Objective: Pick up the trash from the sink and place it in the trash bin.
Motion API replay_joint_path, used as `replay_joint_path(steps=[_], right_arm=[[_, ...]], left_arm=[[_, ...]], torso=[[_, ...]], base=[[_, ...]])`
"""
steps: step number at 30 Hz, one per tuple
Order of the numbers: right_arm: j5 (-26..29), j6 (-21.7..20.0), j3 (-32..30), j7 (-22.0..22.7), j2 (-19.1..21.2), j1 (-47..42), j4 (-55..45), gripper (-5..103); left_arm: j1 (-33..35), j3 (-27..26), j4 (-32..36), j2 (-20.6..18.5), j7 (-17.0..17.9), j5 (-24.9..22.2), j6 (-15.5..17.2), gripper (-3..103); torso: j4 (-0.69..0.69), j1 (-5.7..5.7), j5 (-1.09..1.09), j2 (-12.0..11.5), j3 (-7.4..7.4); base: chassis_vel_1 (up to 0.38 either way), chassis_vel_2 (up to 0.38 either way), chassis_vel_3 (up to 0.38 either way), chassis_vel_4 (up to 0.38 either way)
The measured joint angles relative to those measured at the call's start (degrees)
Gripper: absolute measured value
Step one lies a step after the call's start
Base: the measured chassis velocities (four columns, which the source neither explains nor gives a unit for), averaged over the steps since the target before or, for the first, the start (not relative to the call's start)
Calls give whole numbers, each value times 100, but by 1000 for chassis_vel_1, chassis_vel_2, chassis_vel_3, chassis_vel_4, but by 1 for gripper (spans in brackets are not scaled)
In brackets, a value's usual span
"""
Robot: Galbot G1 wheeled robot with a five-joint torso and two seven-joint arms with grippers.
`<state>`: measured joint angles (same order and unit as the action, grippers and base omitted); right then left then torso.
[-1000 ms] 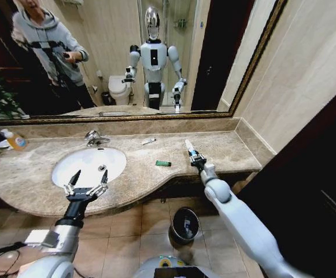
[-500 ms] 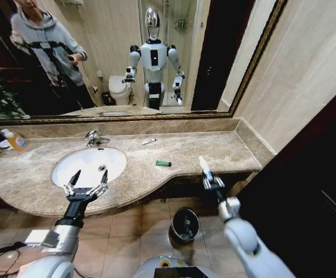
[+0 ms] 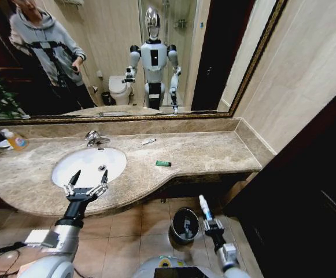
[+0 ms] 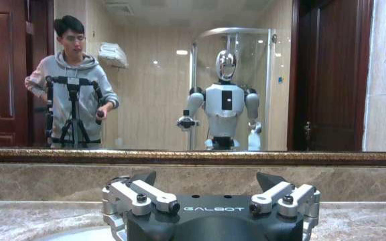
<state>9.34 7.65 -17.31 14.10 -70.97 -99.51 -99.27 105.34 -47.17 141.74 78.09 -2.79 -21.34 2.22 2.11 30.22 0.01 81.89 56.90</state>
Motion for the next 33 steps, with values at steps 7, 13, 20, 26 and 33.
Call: replay_joint_path(steps=[7,13,20,26,33], right_arm=[[-594,-49,234,-306,-363,941,1748,30],[-1061,-139,272,-508,-677,1579,2885,30],[-1398,-176,245,-618,-933,2189,3905,30],[-1574,-163,246,-658,-1085,2545,4432,30],[-1734,-46,223,-677,-1206,2797,4752,30]], left_arm=[[0,0,0,0,0,0,0,100],[0,0,0,0,0,0,0,100],[0,0,0,0,0,0,0,100],[0,0,0,0,0,0,0,100],[0,0,0,0,0,0,0,100]], torso=[[0,1,-1,-1,1],[0,1,-1,-1,0],[0,1,0,-1,1],[0,1,-1,-1,1],[1,1,-1,-1,1]], base=[[0,0,0,0],[0,0,0,0],[0,0,0,0],[0,0,0,0],[0,0,0,0]])
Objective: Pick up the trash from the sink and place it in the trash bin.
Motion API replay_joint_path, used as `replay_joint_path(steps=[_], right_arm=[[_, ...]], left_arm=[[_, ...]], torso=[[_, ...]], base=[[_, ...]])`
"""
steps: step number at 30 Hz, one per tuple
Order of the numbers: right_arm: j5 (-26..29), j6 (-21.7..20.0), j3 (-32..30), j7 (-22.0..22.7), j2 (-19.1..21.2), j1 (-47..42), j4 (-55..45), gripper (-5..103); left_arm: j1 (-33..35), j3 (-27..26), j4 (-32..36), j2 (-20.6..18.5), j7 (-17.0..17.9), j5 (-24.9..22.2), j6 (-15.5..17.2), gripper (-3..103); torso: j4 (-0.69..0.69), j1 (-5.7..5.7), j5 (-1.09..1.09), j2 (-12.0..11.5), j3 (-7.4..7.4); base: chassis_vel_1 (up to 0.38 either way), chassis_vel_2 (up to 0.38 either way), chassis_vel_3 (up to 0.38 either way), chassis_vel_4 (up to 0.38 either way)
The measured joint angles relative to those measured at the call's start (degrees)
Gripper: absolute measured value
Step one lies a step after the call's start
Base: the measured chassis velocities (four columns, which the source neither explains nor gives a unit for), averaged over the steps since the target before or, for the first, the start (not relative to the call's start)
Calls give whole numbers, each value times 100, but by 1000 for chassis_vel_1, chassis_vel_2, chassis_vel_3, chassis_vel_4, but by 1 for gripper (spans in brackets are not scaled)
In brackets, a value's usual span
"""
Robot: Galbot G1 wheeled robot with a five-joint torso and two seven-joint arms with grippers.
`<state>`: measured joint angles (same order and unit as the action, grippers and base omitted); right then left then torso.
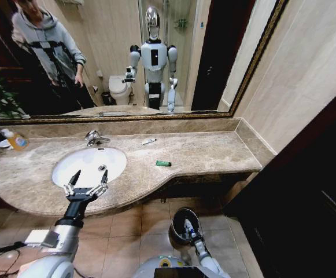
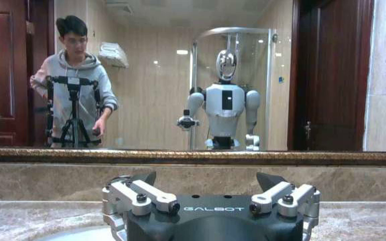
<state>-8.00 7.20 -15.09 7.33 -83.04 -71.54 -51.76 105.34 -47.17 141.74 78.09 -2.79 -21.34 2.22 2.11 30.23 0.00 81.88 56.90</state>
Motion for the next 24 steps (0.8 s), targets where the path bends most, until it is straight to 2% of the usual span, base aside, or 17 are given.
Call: replay_joint_path(steps=[2,4,5,8,10,11,12,15,16,18,20,22,24], right_arm=[[-25,16,-8,-1,-18,50,62,27],[-38,20,-14,-1,-40,120,128,36],[-38,20,-14,-1,-40,120,128,36],[-39,20,-14,-6,-44,150,147,51],[-39,20,-15,-7,-44,151,148,51],[-39,19,-15,-8,-44,151,148,62],[-39,18,-15,-8,-44,151,148,62],[-39,15,-16,-9,-36,128,129,79],[-39,15,-16,-9,-36,128,129,79],[-38,14,-16,-9,-26,95,101,90],[-38,14,-16,-9,-24,85,91,90],[-38,14,-16,-9,-23,57,62,98],[-40,14,-15,-7,-22,21,33,99]], left_arm=[[0,0,0,0,0,0,0,100],[0,0,0,0,0,0,0,100],[0,0,0,0,0,0,0,100],[0,0,0,0,0,0,0,100],[0,0,0,0,0,0,0,100],[0,0,0,0,0,0,0,100],[0,0,0,0,0,0,0,100],[0,0,0,0,0,0,0,100],[0,0,0,0,0,0,0,100],[0,0,0,0,0,0,0,100],[0,0,0,0,0,0,0,100],[0,0,0,0,0,0,0,100],[0,0,0,0,0,0,0,100]], torso=[[0,0,0,0,0],[0,0,0,0,0],[0,0,0,0,0],[0,0,0,0,0],[0,0,0,0,0],[0,0,1,0,0],[0,0,0,0,0],[0,0,0,0,0],[0,0,0,0,0],[0,-1,0,0,0],[0,-1,0,0,0],[0,-1,0,0,0],[0,-1,0,0,0]], base=[[0,0,0,0],[0,0,0,0],[0,0,0,0],[0,0,0,0],[0,0,0,0],[0,0,0,0],[0,0,0,0],[0,0,0,0],[0,0,0,0],[0,0,0,0],[0,0,0,0],[0,0,0,0],[0,0,0,0]])
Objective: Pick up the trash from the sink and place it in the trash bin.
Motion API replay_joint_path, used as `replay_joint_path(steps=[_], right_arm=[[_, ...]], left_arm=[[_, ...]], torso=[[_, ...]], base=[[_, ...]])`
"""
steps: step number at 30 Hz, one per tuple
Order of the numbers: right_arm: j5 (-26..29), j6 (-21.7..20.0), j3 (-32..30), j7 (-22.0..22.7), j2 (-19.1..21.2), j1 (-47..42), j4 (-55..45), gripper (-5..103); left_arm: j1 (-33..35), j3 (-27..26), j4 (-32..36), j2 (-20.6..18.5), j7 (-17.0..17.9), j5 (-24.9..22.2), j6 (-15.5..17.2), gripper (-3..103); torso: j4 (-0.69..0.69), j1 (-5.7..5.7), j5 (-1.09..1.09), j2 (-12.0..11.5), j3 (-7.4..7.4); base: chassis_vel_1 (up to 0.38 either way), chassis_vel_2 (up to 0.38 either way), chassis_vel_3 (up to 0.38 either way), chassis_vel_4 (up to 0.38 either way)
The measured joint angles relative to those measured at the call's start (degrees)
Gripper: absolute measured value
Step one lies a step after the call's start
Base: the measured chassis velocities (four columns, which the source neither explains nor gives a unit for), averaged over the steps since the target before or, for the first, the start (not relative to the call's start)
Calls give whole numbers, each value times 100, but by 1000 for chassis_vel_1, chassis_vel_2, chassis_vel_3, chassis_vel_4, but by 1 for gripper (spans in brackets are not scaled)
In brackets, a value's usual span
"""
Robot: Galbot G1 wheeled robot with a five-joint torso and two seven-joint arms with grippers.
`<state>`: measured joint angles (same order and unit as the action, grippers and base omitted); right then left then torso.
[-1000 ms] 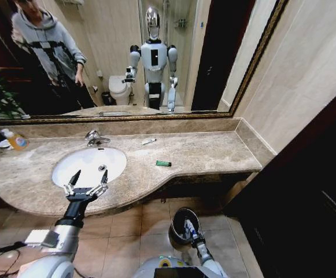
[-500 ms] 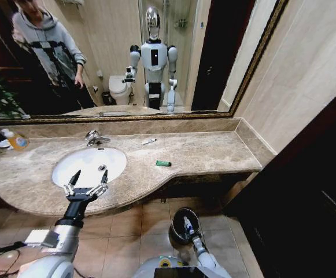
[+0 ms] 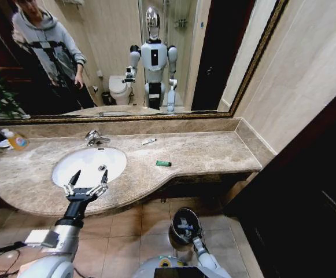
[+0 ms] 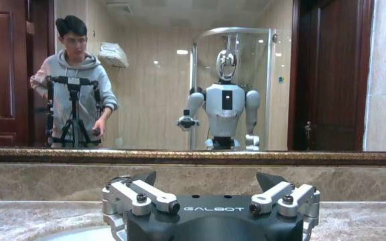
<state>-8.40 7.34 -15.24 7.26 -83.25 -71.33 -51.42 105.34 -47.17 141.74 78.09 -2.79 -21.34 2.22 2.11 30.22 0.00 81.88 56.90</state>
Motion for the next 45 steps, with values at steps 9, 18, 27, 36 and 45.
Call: replay_joint_path(steps=[9,18,27,36,45], right_arm=[[-21,22,0,27,51,-173,-240,100],[218,40,-218,373,765,-1651,-3126,100],[532,-105,-388,568,1311,-3315,-6192,100],[395,-195,-191,96,1493,-3201,-7394,100],[1404,-1014,422,-1183,2449,-889,-7052,100]], left_arm=[[0,0,0,0,0,0,0,100],[0,0,0,0,0,0,0,100],[0,0,0,0,0,0,0,100],[0,0,0,0,0,0,0,100],[0,0,0,0,-1,0,0,100]], torso=[[1,0,-1,0,0],[0,0,-1,0,0],[0,0,0,1,0],[-1,0,0,1,0],[0,1,-1,0,1]], base=[[0,0,0,0],[0,0,0,0],[0,0,0,0],[0,0,0,0],[0,0,0,0]])
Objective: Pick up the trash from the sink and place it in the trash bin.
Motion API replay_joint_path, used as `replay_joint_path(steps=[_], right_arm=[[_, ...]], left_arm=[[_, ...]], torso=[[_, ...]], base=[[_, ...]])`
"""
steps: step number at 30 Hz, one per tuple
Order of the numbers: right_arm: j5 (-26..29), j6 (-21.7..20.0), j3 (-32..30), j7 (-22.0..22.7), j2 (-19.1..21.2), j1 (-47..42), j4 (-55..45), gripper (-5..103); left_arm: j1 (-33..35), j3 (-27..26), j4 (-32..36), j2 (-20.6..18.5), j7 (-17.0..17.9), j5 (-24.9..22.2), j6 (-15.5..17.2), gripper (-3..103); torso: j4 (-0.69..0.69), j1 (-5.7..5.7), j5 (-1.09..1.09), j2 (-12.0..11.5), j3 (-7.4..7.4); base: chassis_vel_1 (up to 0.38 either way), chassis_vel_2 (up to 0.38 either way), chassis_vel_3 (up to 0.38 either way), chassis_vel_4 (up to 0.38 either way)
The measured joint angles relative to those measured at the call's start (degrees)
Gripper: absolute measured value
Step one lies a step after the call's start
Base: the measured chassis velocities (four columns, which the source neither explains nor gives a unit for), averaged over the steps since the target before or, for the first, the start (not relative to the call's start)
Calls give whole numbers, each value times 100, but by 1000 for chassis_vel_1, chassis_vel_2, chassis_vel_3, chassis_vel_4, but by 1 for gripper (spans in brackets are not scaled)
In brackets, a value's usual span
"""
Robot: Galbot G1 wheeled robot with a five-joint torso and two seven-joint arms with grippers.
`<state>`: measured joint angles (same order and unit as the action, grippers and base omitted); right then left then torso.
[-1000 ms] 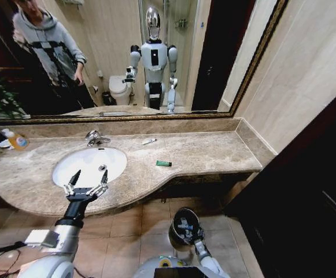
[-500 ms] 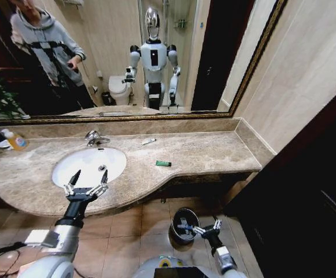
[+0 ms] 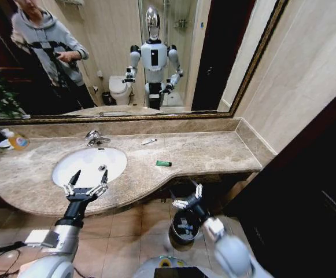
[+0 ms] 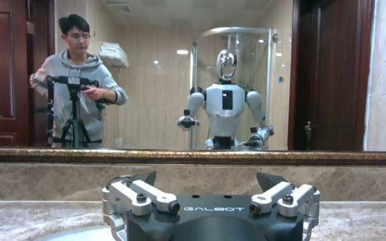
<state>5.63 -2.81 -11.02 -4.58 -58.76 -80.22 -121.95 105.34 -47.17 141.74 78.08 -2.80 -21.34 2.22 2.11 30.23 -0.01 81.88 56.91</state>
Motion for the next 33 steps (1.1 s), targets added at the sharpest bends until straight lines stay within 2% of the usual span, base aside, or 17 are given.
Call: replay_joint_path(steps=[1,4,8,15,19,23,28,30,33], right_arm=[[0,0,0,0,0,0,0,100],[437,-245,288,-183,252,884,465,100],[757,-476,639,-235,278,1608,859,100],[863,-556,1154,-483,84,2474,1695,100],[907,-553,1533,-559,-186,3084,2437,100],[955,-566,1604,-473,-387,3373,2780,100],[1010,-565,1656,-453,-440,3569,2990,103],[1018,-559,1680,-443,-464,3650,3105,100],[1067,-551,1702,-438,-480,3699,3257,90]], left_arm=[[0,0,0,0,0,0,0,100],[0,0,0,0,1,0,0,100],[0,0,0,0,1,0,0,100],[0,0,0,0,-1,0,0,100],[0,-1,0,1,1,0,0,100],[0,-1,0,1,1,0,0,100],[0,0,0,1,1,0,0,100],[0,0,0,1,1,0,0,100],[0,0,0,0,1,0,0,100]], torso=[[0,0,0,0,0],[0,0,1,0,0],[1,0,0,0,0],[0,0,1,0,0],[0,0,2,0,0],[0,0,2,0,0],[0,-1,2,0,0],[0,-1,2,0,-1],[0,0,2,0,0]], base=[[0,0,0,0],[0,0,0,0],[0,0,0,0],[0,0,0,0],[0,0,0,0],[0,0,0,0],[0,0,0,0],[0,0,0,0],[0,0,0,0]])
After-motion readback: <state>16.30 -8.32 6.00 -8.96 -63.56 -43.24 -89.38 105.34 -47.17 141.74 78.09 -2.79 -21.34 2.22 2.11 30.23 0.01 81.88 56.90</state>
